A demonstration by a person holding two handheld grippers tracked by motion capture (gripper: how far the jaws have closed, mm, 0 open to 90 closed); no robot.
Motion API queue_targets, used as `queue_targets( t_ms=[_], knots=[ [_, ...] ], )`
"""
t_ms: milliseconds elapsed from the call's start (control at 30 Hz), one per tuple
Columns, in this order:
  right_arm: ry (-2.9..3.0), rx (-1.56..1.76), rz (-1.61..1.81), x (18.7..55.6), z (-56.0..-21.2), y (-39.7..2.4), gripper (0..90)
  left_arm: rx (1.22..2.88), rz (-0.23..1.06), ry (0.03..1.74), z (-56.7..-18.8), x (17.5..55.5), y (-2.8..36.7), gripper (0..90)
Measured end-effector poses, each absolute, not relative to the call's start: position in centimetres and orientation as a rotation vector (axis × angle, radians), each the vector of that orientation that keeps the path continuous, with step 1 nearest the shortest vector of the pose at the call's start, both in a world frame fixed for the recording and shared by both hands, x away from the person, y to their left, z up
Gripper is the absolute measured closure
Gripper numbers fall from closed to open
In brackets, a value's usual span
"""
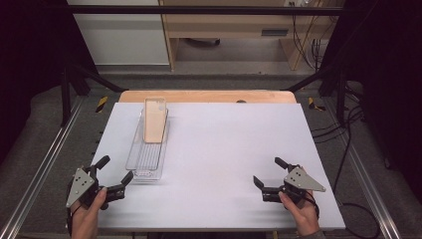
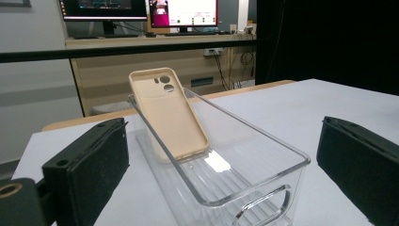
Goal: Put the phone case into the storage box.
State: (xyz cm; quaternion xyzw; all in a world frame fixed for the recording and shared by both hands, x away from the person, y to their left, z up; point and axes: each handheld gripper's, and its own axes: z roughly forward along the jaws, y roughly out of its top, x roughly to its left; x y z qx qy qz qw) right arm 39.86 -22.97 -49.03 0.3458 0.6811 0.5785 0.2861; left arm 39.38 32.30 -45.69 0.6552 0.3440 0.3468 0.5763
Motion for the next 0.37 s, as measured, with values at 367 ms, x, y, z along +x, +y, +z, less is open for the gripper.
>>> queue_targets(
  t_ms=[367],
  knots=[
    [1.758,0.981,1.522,39.9,-49.7,-24.7,2.5,1.501,0.851,0.823,-46.1,39.6,31.8,3.0]
  ],
)
